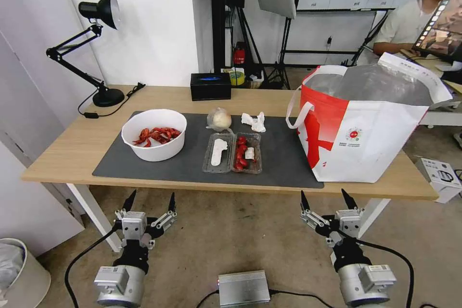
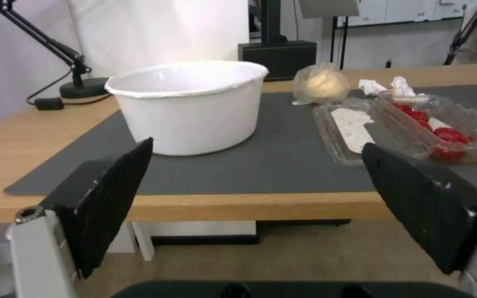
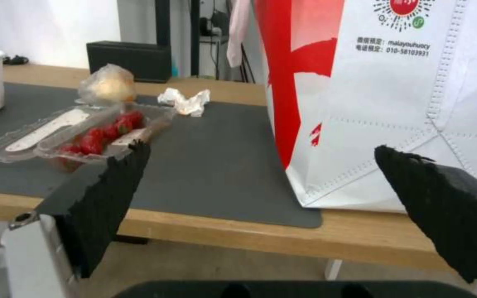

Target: Pick up the trash from the table and place it into the takeout bag.

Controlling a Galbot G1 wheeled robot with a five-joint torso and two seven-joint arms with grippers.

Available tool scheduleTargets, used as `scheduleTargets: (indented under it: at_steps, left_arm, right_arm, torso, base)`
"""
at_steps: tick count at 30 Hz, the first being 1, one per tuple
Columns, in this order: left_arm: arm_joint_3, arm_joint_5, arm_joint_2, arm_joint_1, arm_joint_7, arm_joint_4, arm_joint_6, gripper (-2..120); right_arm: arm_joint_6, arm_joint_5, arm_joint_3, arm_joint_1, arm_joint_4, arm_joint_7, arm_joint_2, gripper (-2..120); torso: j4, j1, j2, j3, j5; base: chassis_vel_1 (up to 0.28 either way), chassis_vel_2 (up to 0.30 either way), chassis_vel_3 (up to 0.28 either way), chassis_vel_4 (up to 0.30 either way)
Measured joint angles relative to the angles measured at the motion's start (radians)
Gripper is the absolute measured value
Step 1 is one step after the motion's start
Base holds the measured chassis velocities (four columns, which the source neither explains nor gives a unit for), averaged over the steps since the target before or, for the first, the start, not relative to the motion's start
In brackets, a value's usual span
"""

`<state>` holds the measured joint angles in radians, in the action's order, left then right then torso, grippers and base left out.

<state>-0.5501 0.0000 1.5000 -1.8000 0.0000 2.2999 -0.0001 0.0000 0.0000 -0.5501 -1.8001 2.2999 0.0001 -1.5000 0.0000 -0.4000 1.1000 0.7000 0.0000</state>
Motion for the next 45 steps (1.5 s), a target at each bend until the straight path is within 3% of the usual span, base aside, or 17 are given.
scheduleTargets:
  at_steps: [28, 32, 38, 45]
  left_arm:
    - [0.000, -0.005, -0.002, 0.002, -0.001, -0.003, 0.000, 100]
    - [0.013, -0.079, -0.038, 0.037, -0.036, -0.061, 0.028, 100]
    - [0.050, -0.287, -0.138, 0.135, -0.134, -0.221, 0.108, 100]
    - [0.061, -0.352, -0.169, 0.166, -0.165, -0.272, 0.134, 100]
  right_arm:
    - [-0.003, 0.002, 0.000, 0.001, -0.001, 0.001, 0.002, 100]
    - [-0.080, 0.052, -0.006, 0.046, -0.039, 0.049, 0.061, 100]
    - [-0.283, 0.191, -0.026, 0.167, -0.141, 0.180, 0.220, 100]
    - [-0.285, 0.235, -0.026, 0.183, -0.141, 0.188, 0.251, 100]
  torso:
    - [0.0000, 0.000, 0.000, 0.000, 0.0000]
    - [0.0000, 0.000, 0.000, 0.000, -0.0001]
    - [0.0000, 0.000, 0.000, 0.000, 0.0000]
    - [-0.0001, 0.000, 0.000, 0.000, 0.0000]
  base:
    - [0.000, 0.000, 0.000, 0.000]
    - [0.000, 0.000, 0.000, 0.000]
    - [0.000, 0.000, 0.000, 0.000]
    - [0.000, 0.000, 0.000, 0.000]
